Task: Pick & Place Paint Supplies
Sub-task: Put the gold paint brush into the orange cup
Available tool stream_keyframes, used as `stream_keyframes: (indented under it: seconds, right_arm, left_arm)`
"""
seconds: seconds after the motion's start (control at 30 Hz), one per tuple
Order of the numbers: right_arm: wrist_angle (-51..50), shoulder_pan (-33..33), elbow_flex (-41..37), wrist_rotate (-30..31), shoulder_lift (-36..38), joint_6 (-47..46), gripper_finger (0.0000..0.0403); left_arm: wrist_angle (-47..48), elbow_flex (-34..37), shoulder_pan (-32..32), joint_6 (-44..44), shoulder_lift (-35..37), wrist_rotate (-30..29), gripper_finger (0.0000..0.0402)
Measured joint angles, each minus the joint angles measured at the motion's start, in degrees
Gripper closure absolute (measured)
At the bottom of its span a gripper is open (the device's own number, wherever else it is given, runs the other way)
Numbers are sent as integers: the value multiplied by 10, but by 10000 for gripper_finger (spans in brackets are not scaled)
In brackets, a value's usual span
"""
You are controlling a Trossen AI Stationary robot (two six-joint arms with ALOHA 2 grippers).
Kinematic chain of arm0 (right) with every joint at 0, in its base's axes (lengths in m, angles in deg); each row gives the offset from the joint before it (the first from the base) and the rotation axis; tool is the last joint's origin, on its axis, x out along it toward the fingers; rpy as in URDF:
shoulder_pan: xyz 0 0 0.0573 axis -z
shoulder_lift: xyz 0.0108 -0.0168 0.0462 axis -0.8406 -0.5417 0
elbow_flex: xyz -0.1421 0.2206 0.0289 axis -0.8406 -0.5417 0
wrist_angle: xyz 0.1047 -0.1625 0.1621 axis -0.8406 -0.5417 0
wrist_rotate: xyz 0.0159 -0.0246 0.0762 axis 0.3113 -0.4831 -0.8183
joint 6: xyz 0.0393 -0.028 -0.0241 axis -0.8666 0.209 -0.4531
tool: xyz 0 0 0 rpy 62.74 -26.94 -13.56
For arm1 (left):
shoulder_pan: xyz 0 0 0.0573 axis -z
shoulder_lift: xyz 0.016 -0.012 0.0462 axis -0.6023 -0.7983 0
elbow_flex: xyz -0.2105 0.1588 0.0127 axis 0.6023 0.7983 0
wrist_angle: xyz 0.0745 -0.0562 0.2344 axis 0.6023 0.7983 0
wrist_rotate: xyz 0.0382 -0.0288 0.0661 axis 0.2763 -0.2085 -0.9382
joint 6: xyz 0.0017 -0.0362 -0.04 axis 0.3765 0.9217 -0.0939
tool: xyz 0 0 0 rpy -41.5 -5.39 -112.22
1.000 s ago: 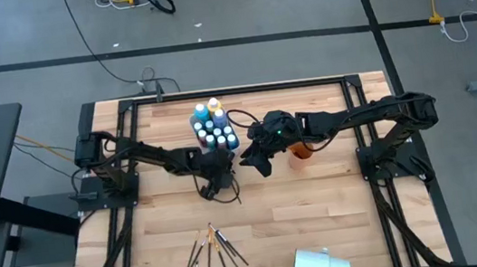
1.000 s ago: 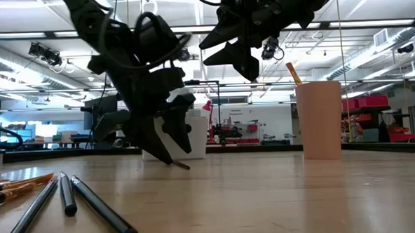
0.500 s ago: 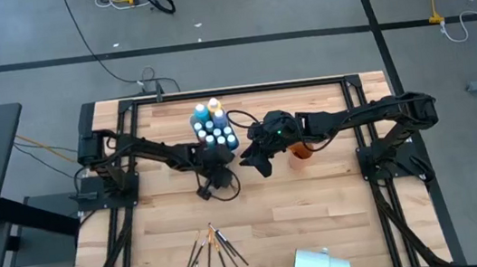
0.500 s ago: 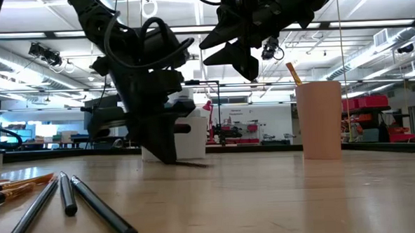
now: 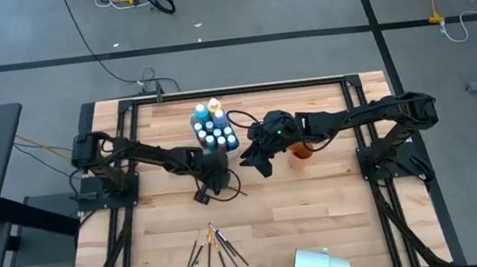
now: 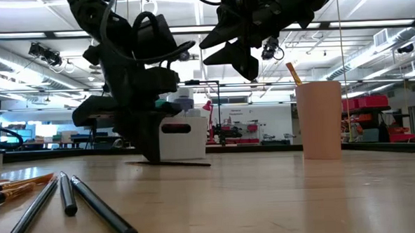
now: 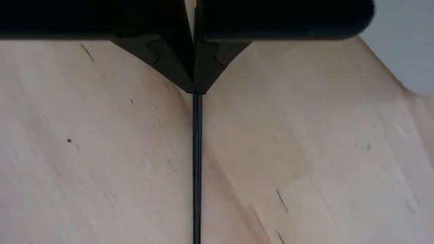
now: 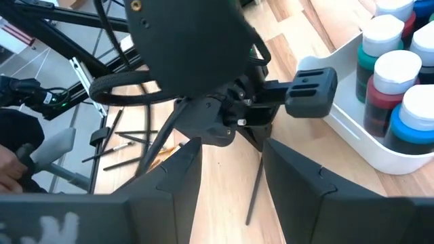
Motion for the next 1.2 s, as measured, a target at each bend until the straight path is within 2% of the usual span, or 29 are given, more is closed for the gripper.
stream_keyframes:
  seconds: [0.27,0.5,0.7,0.83,0.93,1.03,1.2]
  right_arm:
    - [0,0,0,0,0,1,243]
    - [-5,0,0,0,0,2,243]
    - [-5,0,0,0,0,2,243]
    - [-7,0,0,-1,0,2,243]
    - [-10,0,0,-1,0,4,243]
    - [-13,0,0,-1,0,4,243]
    - [-14,0,0,-1,0,4,243]
  left_arm:
    - [30,3,29,77,19,-48,361]
    - [99,4,52,122,97,-26,319]
    - [164,4,71,190,165,-40,286]
    - [197,10,87,268,180,-75,277]
    - [179,40,99,292,181,-75,276]
    - [113,88,114,333,181,-59,276]
    - [19,146,128,356,181,-70,276]
